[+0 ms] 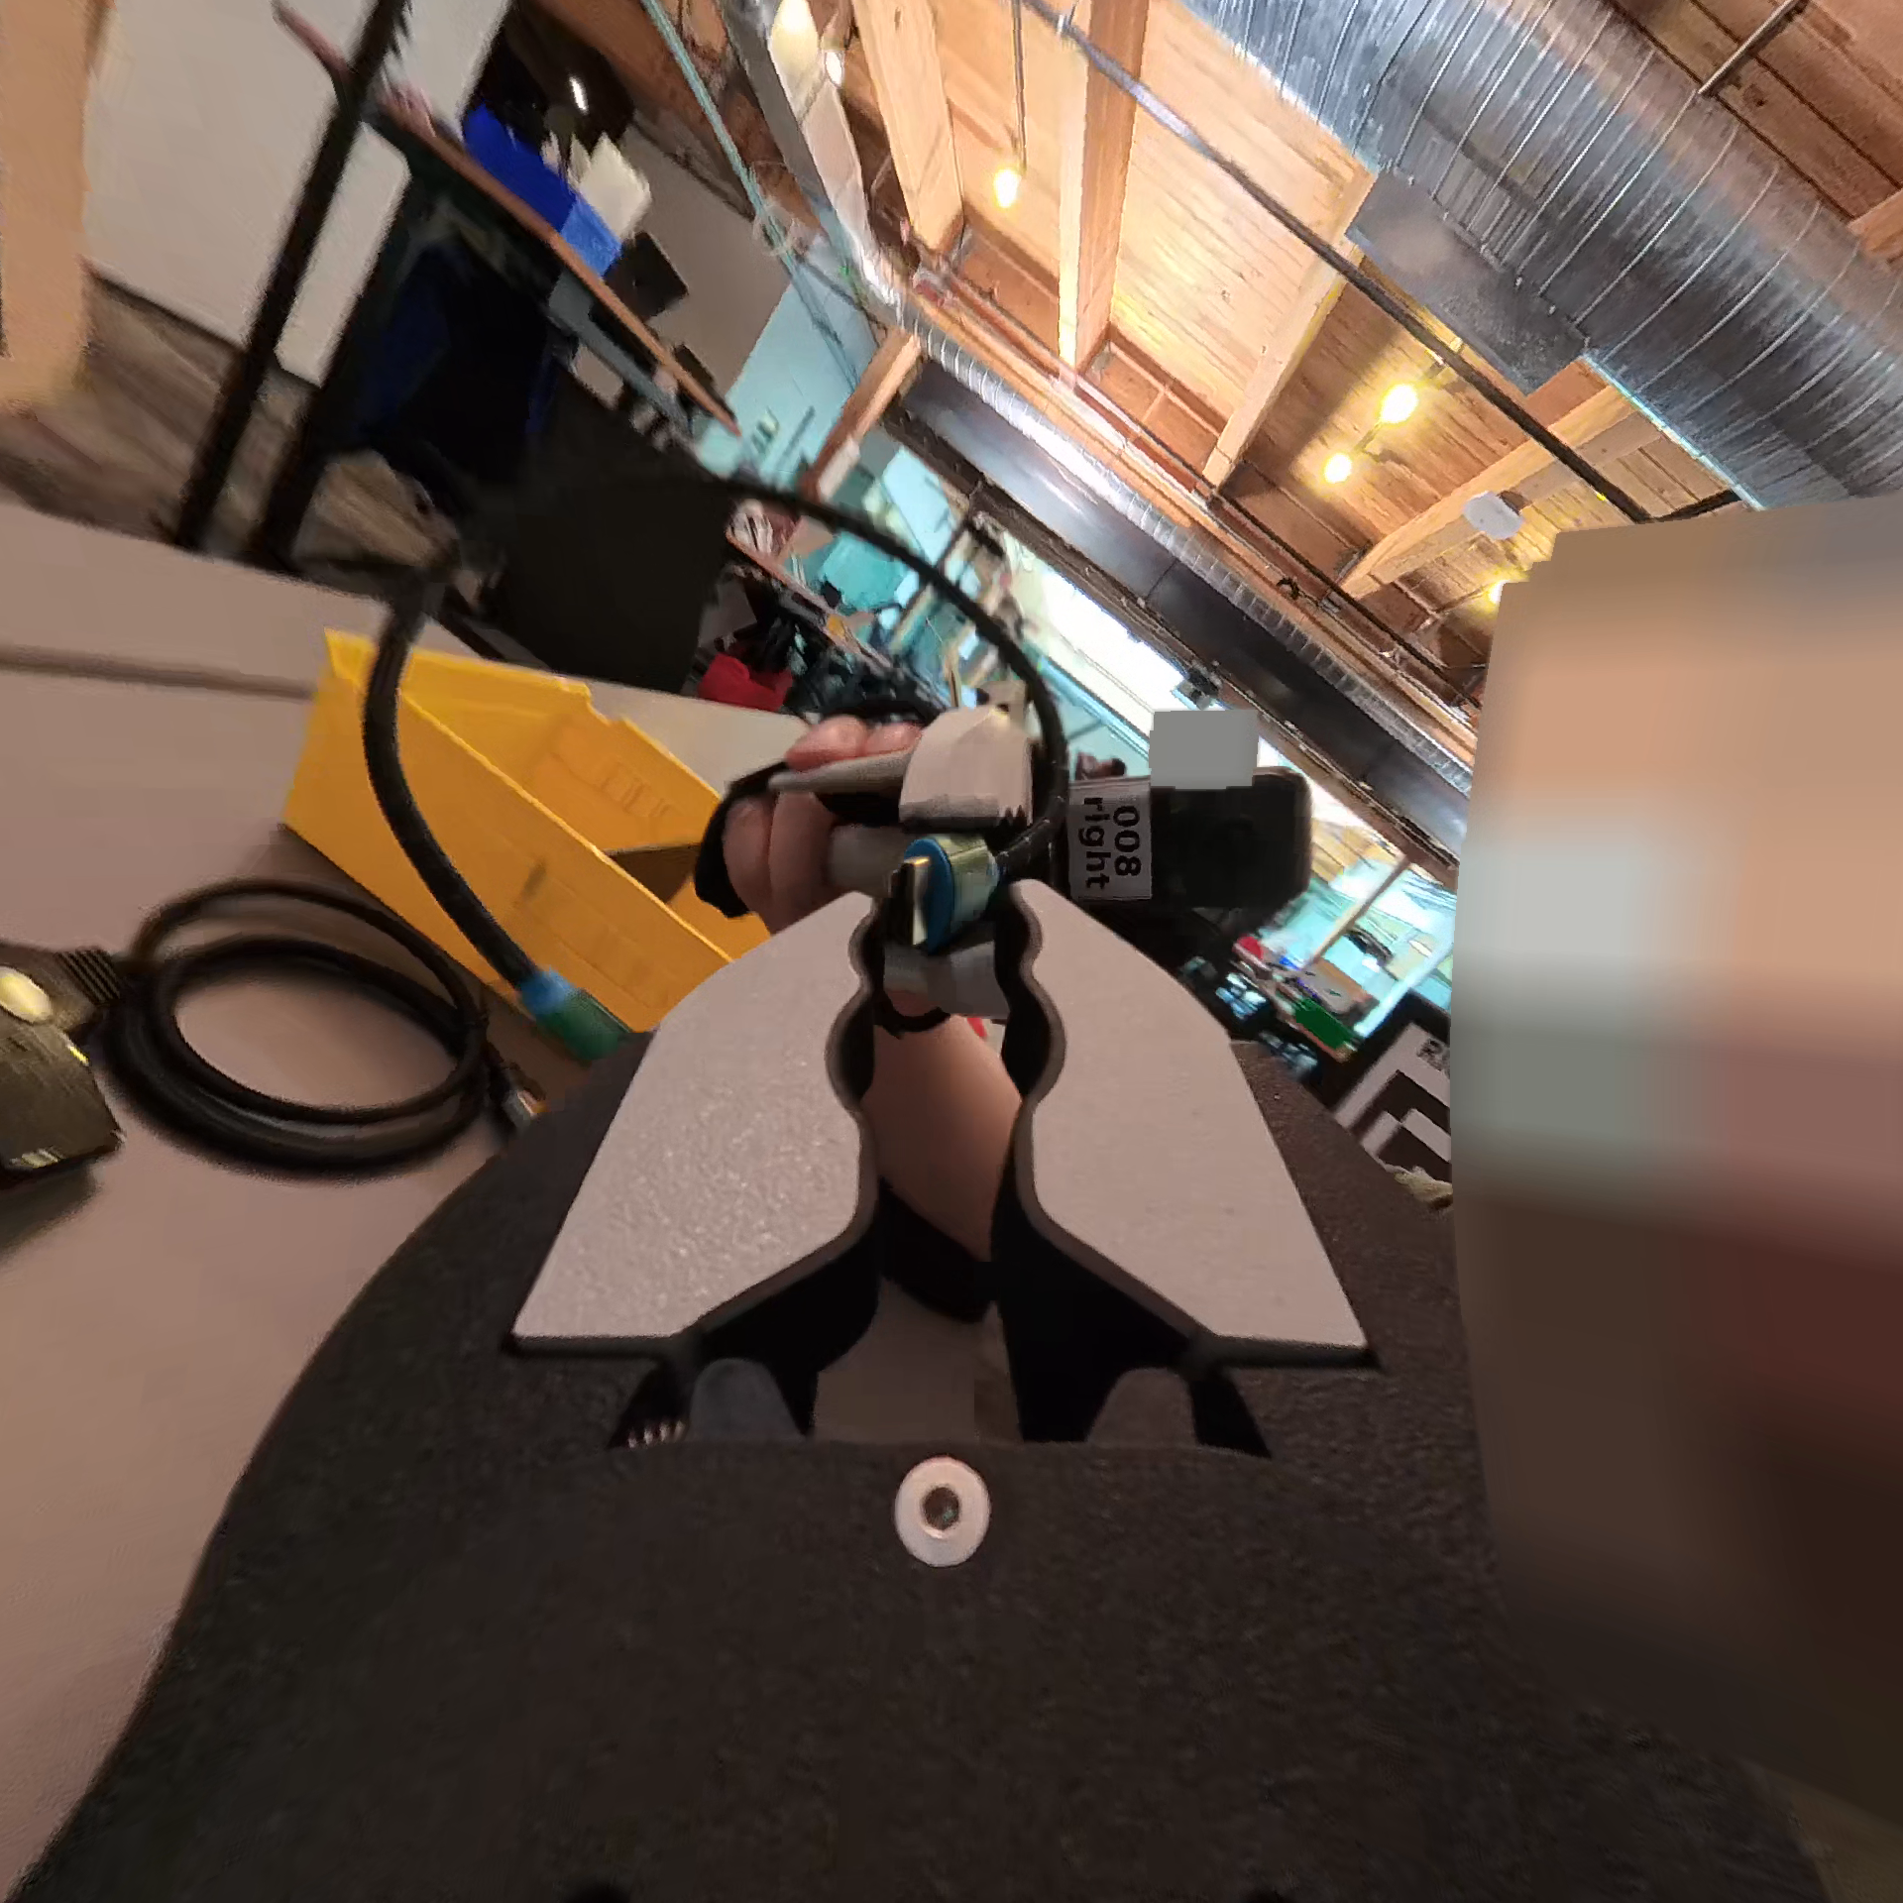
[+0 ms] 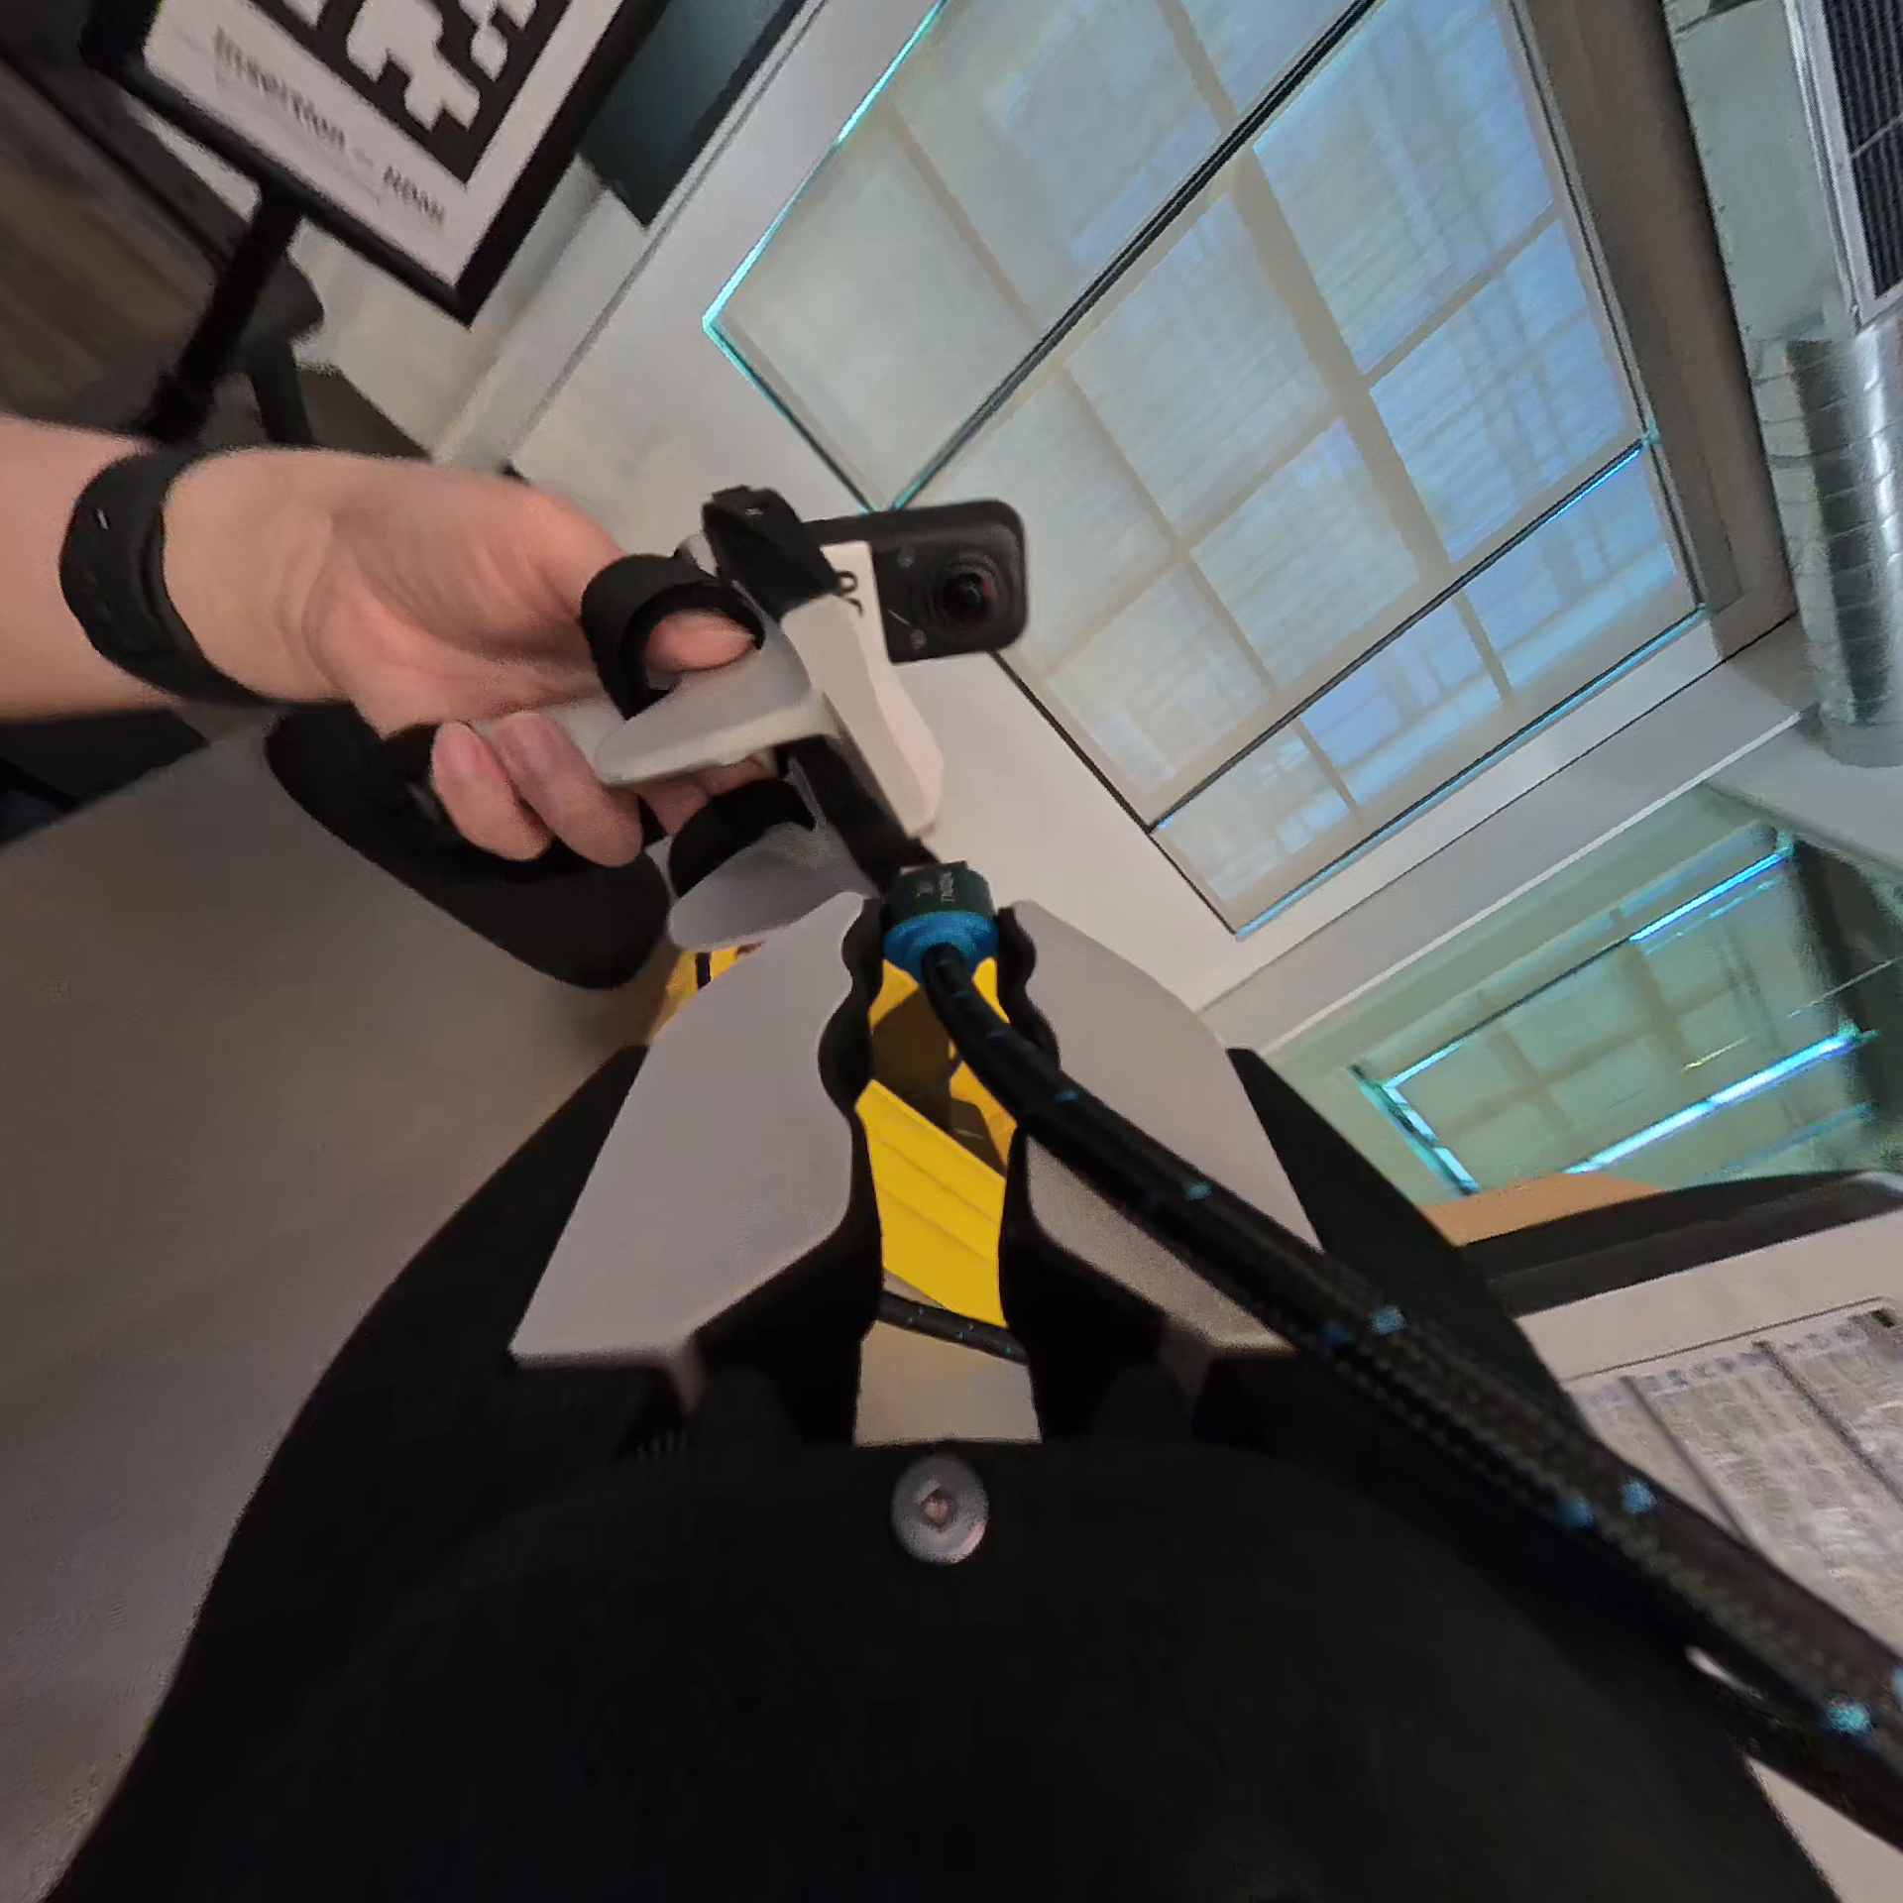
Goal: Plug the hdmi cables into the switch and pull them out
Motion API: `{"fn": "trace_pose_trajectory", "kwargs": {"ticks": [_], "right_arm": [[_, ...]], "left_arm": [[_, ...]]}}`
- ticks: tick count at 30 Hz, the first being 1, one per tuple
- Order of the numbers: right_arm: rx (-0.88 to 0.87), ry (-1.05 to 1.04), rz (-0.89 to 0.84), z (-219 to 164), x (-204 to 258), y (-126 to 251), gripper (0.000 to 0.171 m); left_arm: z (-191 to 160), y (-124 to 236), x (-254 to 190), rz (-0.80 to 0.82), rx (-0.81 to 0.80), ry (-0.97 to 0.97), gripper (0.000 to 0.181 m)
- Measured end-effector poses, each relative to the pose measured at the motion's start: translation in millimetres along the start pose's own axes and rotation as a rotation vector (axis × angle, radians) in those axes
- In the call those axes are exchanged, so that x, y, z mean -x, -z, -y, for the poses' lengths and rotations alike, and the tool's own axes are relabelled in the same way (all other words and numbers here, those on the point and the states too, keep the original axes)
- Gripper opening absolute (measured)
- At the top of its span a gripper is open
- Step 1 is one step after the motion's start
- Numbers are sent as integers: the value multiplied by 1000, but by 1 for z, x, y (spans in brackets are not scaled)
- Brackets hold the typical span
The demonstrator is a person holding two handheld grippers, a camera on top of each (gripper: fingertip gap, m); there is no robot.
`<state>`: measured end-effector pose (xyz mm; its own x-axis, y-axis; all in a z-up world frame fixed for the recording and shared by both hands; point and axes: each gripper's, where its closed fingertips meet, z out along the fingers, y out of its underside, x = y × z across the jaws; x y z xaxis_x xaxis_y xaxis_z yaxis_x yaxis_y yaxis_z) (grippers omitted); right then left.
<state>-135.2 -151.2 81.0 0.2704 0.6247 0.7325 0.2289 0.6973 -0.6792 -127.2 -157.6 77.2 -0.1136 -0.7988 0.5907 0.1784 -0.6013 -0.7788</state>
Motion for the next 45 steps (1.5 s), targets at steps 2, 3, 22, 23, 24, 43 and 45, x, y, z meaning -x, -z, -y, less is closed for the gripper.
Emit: {"fn": "trace_pose_trajectory", "kwargs": {"ticks": [2,3,22,23,24,43,45], "right_arm": [[-62,-118,7,5,-13,11,21],[-100,-193,22,8,-20,17,21],[-442,-644,132,60,-89,113,21],[-422,-623,108,61,-93,119,21],[-402,-605,80,62,-97,124,21],[-149,-326,-128,63,-109,170,20],[-136,-316,-131,61,-109,172,20]], "left_arm": [[14,8,-5,33,-64,-80,24],[19,13,-7,52,-83,-120,26],[-4,27,44,295,12,-212,34],[-7,27,52,336,35,-236,34],[-10,26,61,378,66,-263,34],[-40,-51,259,449,1328,-490,69],[-48,-61,264,384,1361,-492,62]]}}
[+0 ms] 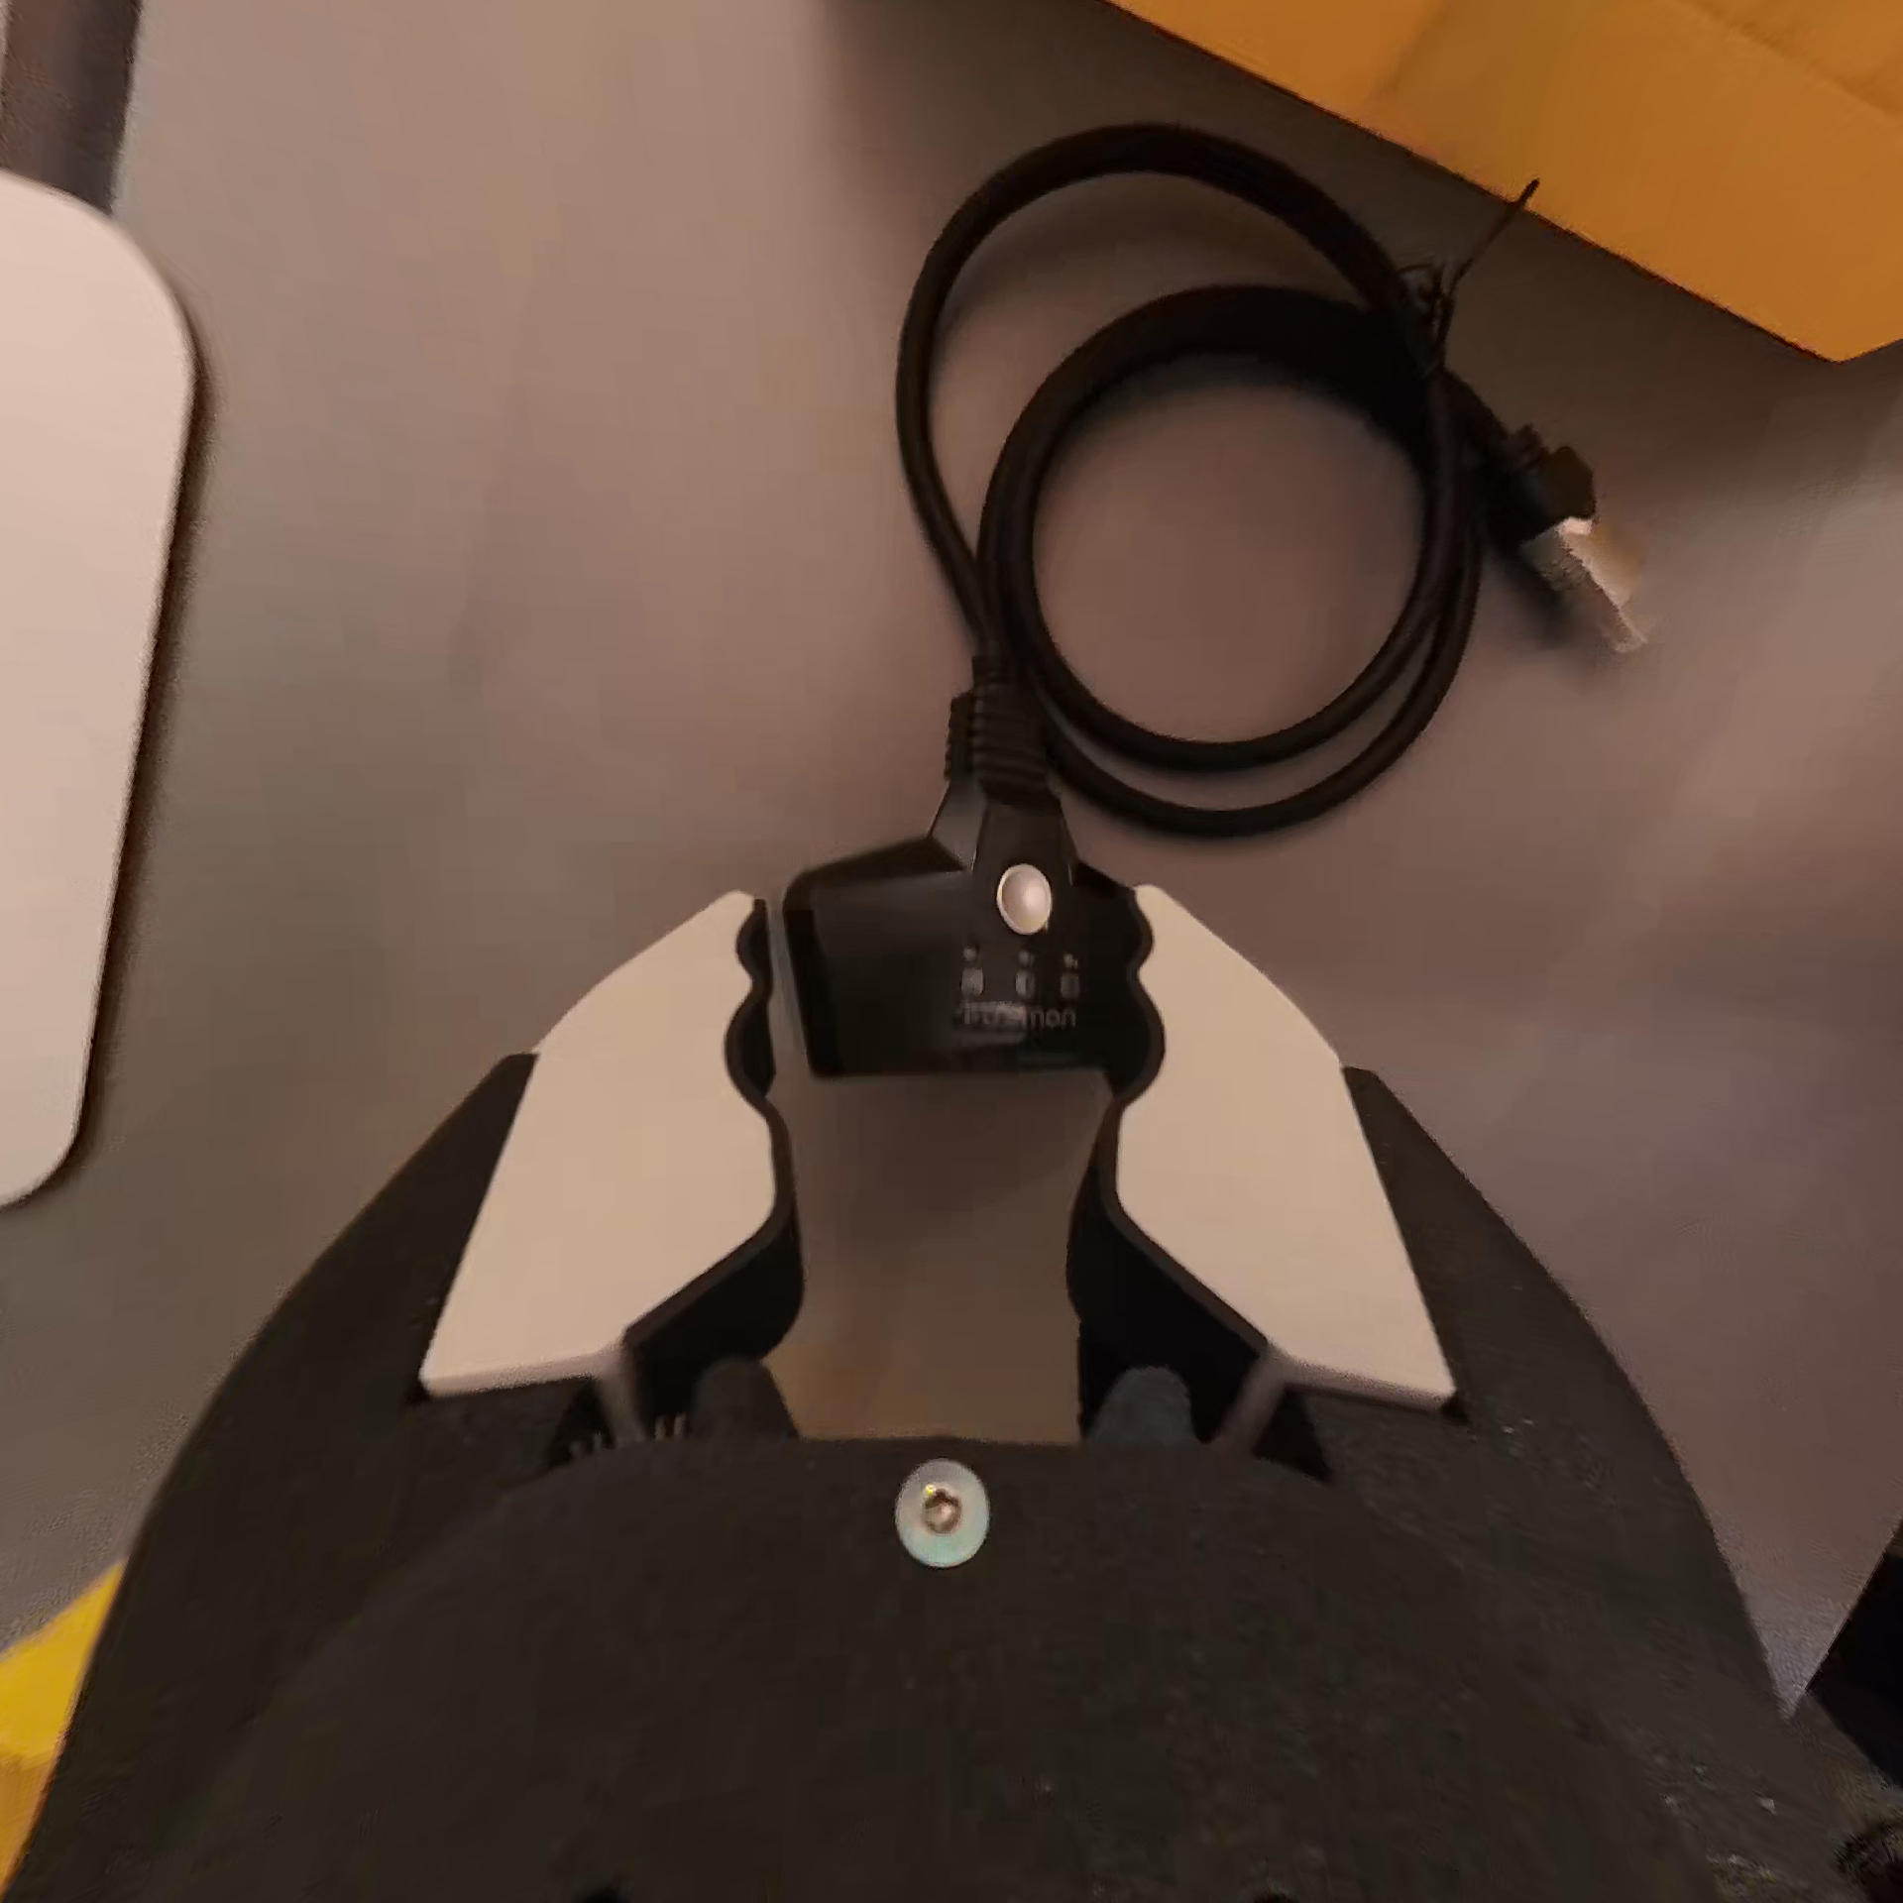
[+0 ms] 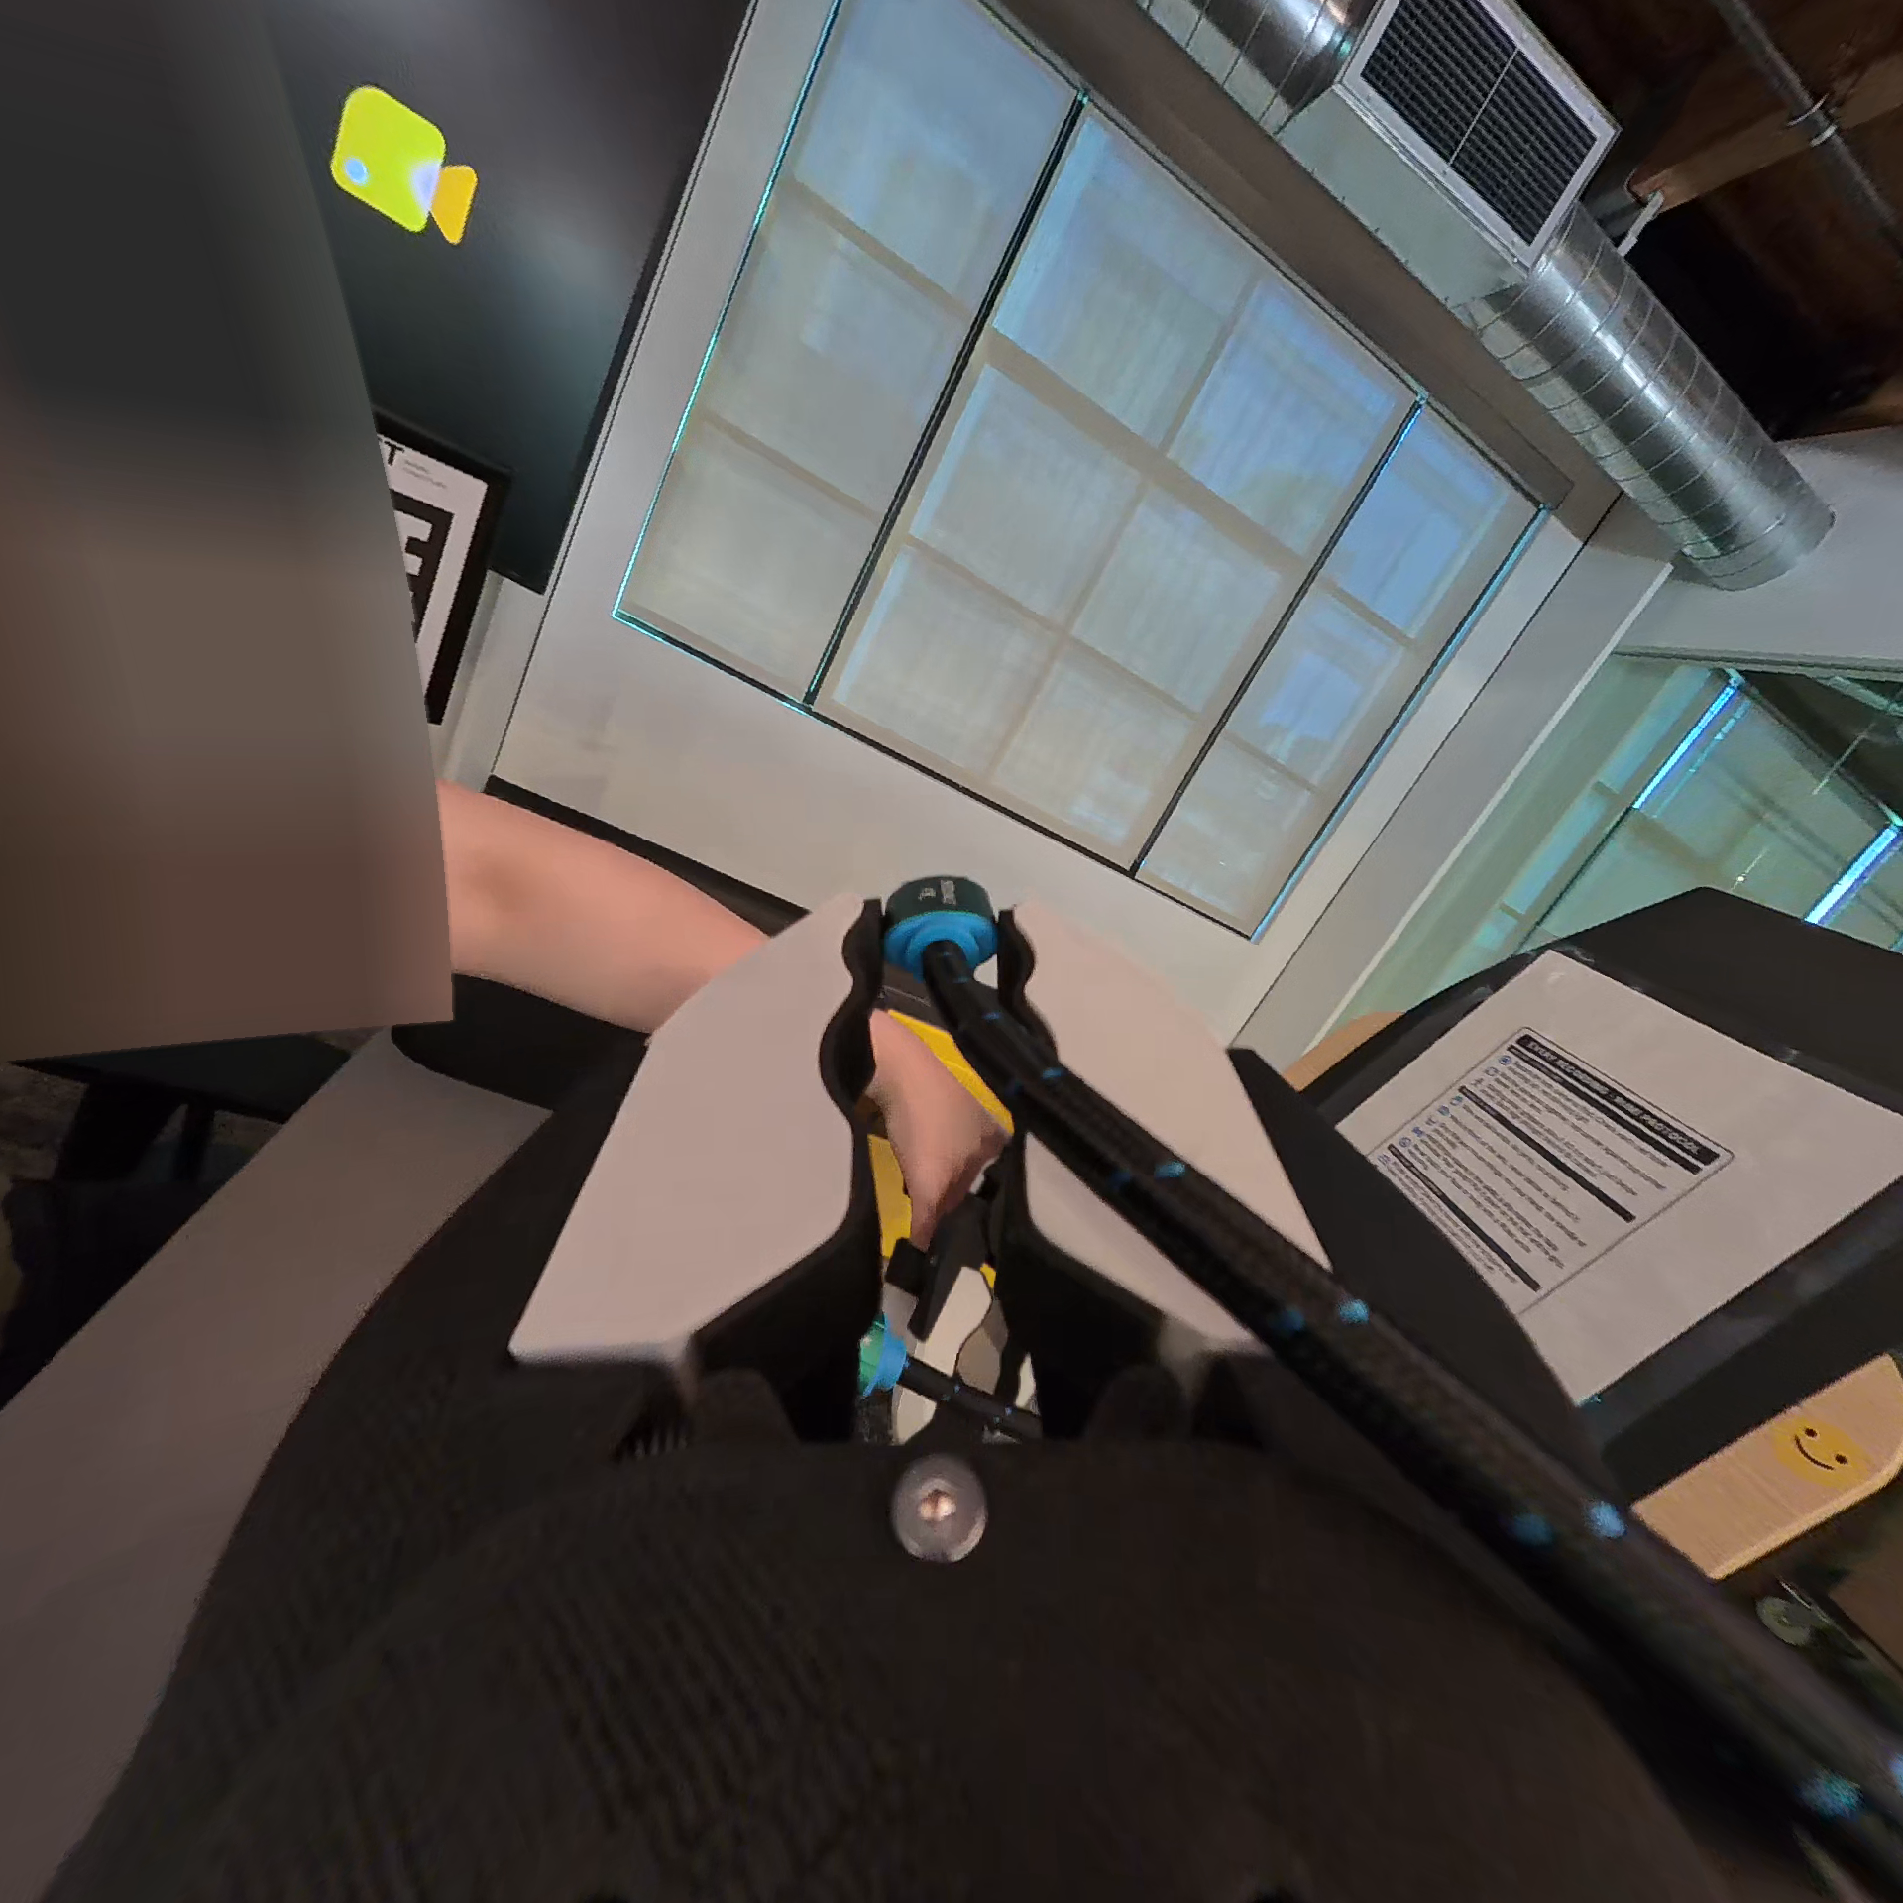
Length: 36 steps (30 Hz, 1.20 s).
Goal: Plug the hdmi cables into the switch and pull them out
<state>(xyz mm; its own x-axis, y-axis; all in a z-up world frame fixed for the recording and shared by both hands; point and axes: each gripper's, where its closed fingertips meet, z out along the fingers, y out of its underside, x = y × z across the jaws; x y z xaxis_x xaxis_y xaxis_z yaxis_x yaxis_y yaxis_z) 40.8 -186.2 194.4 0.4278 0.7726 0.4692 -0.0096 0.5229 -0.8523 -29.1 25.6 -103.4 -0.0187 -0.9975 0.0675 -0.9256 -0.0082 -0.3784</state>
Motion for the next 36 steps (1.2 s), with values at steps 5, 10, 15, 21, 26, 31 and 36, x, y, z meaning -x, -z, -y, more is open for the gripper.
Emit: {"fn": "trace_pose_trajectory", "kwargs": {"ticks": [5,10,15,21,26,31,36], "right_arm": [[-3,-8,-17,-2,-7,6,21],[-1,-9,-34,-4,-12,11,20],[-8,-10,-37,-3,-14,13,21],[26,13,-24,-9,-9,5,21],[59,25,-11,-16,-5,-3,21],[76,29,-7,-20,-4,-6,22],[68,29,-16,-17,-6,-3,22]], "left_arm": [[9,-19,-15,-128,64,-106,54],[-13,-20,-22,-176,172,-114,50],[-49,-8,-33,-156,217,-83,55],[-105,8,-51,-74,363,-159,82],[-136,11,-46,72,496,-256,96],[-137,2,-46,94,462,-138,86],[-142,-5,-67,66,487,335,83]]}}
